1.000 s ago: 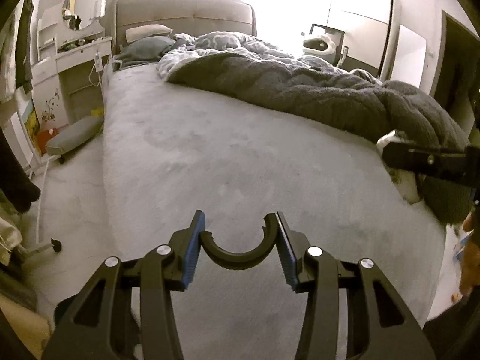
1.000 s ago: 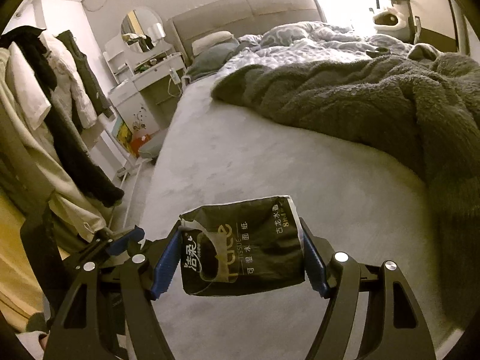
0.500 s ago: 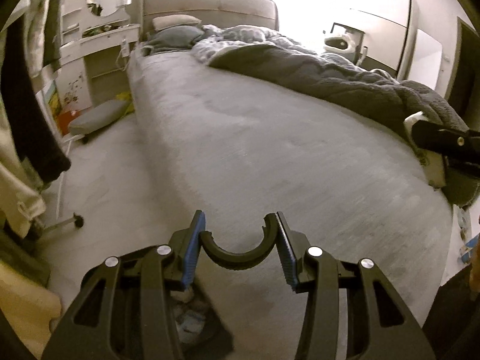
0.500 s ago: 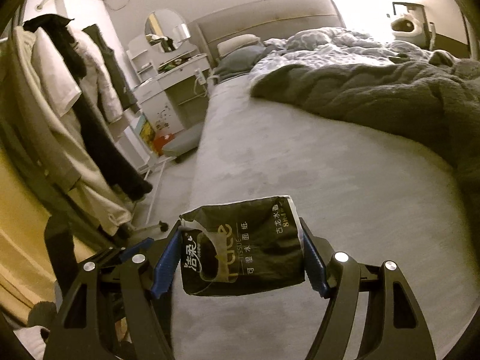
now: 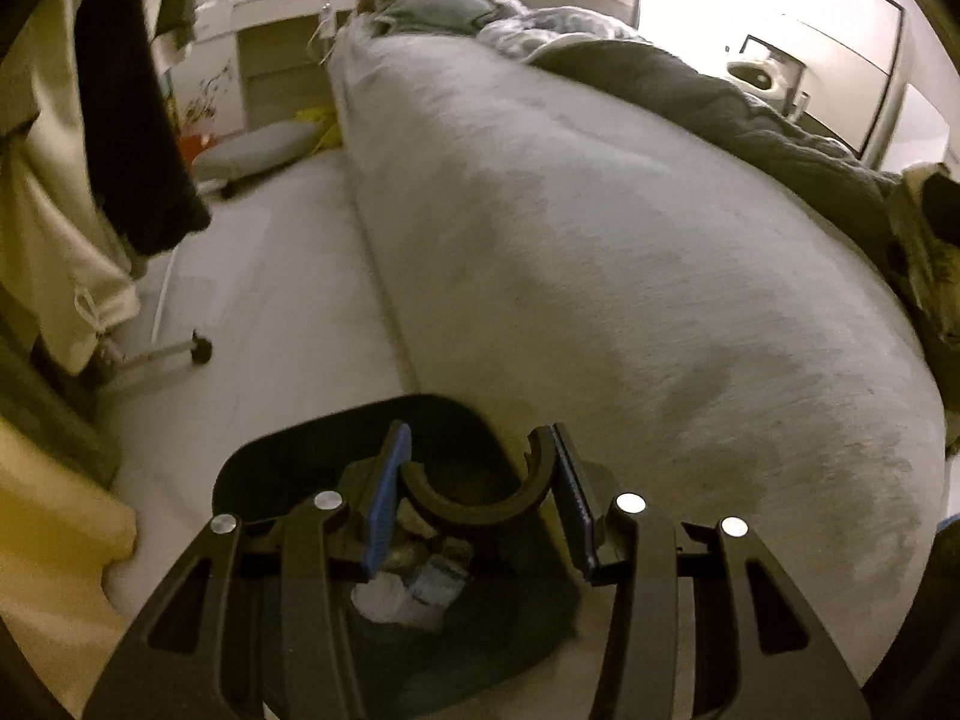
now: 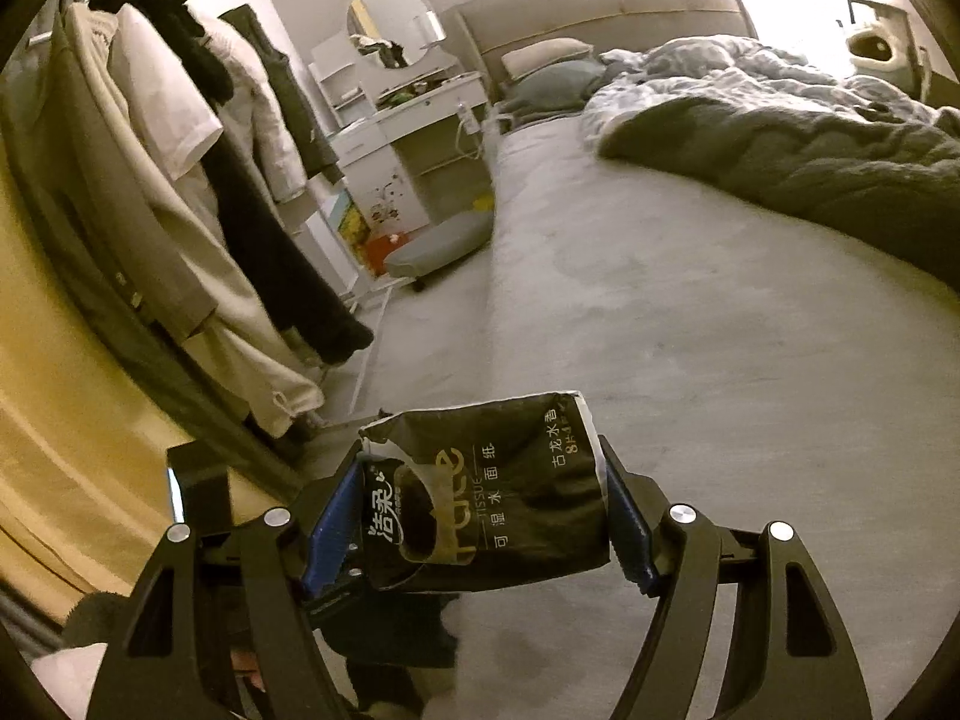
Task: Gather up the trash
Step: 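Carry the curved piece and snack packet to the bin with both tools, then drop the curved piece from the left tool while the right lowers the packet into the bin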
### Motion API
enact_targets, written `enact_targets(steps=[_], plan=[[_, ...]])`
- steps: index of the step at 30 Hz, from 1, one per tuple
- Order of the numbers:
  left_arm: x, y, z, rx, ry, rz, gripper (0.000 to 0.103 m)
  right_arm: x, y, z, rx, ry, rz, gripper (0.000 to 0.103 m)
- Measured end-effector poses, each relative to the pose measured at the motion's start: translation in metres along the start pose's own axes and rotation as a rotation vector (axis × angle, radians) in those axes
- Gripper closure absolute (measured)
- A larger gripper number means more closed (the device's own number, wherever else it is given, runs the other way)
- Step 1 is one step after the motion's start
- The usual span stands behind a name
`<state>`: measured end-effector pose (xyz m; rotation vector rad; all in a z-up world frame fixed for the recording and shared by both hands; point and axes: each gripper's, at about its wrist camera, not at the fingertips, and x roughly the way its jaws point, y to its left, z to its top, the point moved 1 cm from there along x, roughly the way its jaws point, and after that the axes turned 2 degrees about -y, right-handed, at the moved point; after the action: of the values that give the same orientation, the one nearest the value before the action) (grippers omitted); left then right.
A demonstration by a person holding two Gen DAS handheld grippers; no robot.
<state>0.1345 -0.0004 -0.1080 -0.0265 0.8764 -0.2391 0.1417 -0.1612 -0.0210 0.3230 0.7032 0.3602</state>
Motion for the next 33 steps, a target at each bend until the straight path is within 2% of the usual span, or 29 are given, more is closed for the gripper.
enact_targets(steps=[10, 17, 22, 28, 33], plan=[[0.026, 0.038, -0.020, -0.091, 0.080, 0.029, 0.054, 0.035, 0.037, -0.007, -0.067, 0.077, 0.051, 0.030], [0.052, 0.060, -0.044, -0.145, 0.207, 0.057, 0.054, 0.064, 0.060, -0.014, -0.119, 0.135, 0.071, 0.030], [0.057, 0.070, -0.057, -0.167, 0.258, 0.076, 0.052, 0.082, 0.072, -0.020, -0.131, 0.178, 0.073, 0.030], [0.052, 0.086, -0.069, -0.203, 0.298, 0.046, 0.037, 0.104, 0.087, -0.025, -0.158, 0.223, 0.067, 0.030], [0.039, 0.096, -0.076, -0.231, 0.295, 0.041, 0.023, 0.119, 0.091, -0.032, -0.164, 0.258, 0.058, 0.030]])
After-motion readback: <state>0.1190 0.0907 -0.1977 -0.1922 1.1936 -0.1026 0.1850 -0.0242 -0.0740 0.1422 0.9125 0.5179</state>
